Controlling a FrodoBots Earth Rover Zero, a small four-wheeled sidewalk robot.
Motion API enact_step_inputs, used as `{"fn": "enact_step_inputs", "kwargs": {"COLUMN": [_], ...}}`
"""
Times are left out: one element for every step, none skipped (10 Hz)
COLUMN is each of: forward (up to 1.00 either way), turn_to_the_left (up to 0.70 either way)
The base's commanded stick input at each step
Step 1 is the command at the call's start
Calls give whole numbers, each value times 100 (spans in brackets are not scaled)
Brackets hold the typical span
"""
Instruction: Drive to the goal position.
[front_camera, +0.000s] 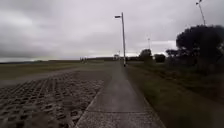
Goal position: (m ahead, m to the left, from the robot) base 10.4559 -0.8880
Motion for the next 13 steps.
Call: {"fn": "enact_step_inputs", "kwargs": {"forward": [70,70,70,70,70,70,70,70,70,70,70,70,70], "turn_to_the_left": [0,0,-10,-26,-35,-35,0,0,0,0,0,0,0]}}
